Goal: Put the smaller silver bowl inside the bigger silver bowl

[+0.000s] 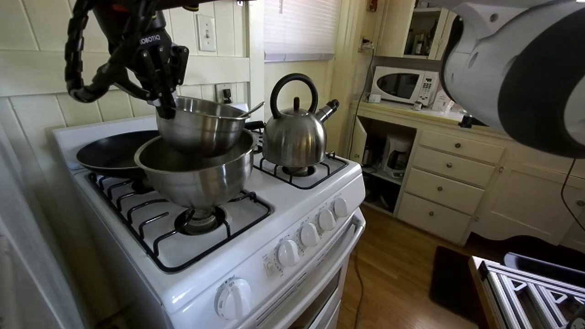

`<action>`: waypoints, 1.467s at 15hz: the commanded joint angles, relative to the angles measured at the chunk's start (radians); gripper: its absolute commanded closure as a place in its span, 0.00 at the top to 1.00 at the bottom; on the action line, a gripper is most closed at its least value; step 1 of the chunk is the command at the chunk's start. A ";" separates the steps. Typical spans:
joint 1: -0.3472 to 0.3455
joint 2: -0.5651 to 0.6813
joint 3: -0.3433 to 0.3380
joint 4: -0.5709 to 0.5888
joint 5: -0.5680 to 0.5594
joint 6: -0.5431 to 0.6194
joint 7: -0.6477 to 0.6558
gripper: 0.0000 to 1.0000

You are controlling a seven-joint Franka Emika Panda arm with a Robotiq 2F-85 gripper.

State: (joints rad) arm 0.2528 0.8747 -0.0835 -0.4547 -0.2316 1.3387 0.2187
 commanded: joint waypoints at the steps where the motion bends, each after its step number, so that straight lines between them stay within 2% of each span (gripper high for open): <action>1: -0.014 0.021 0.020 0.012 0.037 -0.023 -0.048 0.02; 11: -0.063 0.063 0.048 0.016 0.109 -0.143 -0.062 0.02; 12: -0.064 0.064 0.049 0.015 0.112 -0.157 -0.061 0.34; 13: -0.066 0.067 0.052 0.016 0.118 -0.167 -0.064 0.35; 14: -0.067 0.067 0.054 0.016 0.120 -0.180 -0.068 0.40; 20: -0.065 0.066 0.052 0.017 0.118 -0.218 -0.076 0.86; 22: -0.063 0.061 0.052 0.012 0.116 -0.220 -0.080 0.99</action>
State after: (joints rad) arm 0.1929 0.9348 -0.0423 -0.4550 -0.1348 1.1522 0.1522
